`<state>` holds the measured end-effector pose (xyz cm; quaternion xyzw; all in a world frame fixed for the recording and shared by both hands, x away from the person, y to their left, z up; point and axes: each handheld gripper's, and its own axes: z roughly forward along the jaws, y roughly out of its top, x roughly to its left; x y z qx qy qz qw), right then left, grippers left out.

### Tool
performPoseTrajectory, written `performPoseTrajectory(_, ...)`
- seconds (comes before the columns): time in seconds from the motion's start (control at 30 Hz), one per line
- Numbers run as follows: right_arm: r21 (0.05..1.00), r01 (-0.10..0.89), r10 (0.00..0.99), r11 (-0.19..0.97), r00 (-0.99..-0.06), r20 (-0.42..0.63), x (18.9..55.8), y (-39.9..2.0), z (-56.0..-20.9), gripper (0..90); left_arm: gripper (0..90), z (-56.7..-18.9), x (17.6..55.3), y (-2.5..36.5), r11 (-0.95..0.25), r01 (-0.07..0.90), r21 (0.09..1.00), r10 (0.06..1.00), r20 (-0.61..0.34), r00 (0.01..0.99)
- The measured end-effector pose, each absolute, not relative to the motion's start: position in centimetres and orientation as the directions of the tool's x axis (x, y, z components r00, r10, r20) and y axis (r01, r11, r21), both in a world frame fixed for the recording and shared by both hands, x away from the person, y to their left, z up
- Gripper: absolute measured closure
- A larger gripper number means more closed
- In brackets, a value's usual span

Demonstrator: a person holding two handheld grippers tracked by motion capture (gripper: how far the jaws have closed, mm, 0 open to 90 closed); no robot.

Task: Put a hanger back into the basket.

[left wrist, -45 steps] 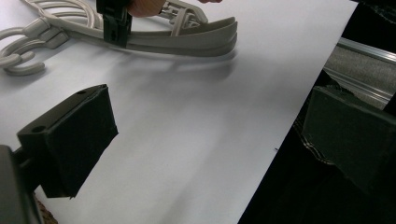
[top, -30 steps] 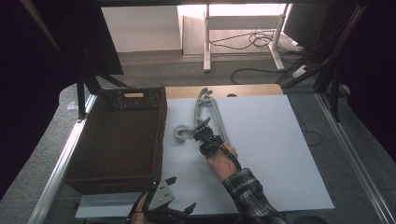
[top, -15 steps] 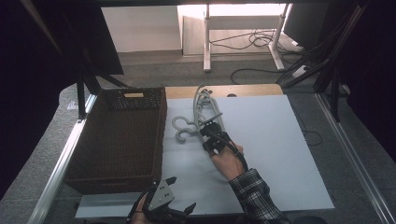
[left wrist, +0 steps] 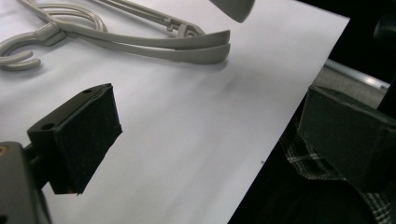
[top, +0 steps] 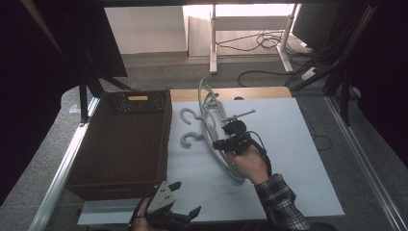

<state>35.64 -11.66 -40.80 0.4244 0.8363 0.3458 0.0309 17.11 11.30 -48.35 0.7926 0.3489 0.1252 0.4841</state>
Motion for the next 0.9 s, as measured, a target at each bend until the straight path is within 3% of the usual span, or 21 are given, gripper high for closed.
performPoseTrajectory(0.33, 0.673, 0.618, 0.651, 0.405, -0.712, 0.262, 33.4, -14.7, -40.1, 82.7, 3.1, -47.2, 17.6, 12.1, -0.215, 0.444, 0.870, 0.682, -0.191, 0.706)
performPoseTrajectory(0.47, 0.700, 0.598, 0.627, 0.391, -0.730, 0.273, 32.3, -15.6, -39.9, 82.7, 5.2, -46.0, 18.3, 12.3, -0.158, 0.444, 0.882, 0.685, -0.226, 0.693)
performPoseTrajectory(0.6, 0.728, 0.570, 0.606, 0.381, -0.749, 0.269, 30.8, -16.0, -39.4, 82.7, 13.4, -44.2, 19.5, 13.5, -0.021, 0.460, 0.888, 0.680, -0.324, 0.658)
performPoseTrajectory(0.8, 0.751, 0.528, 0.596, 0.396, -0.770, 0.227, 29.4, -15.7, -39.1, 82.7, 16.2, -43.0, 21.1, 13.0, -0.047, 0.456, 0.889, 0.704, -0.294, 0.647)
performPoseTrajectory(0.9, 0.759, 0.504, 0.599, 0.411, -0.777, 0.192, 28.8, -15.6, -39.2, 82.7, 14.8, -42.5, 22.7, 12.4, -0.020, 0.479, 0.877, 0.689, -0.335, 0.642)
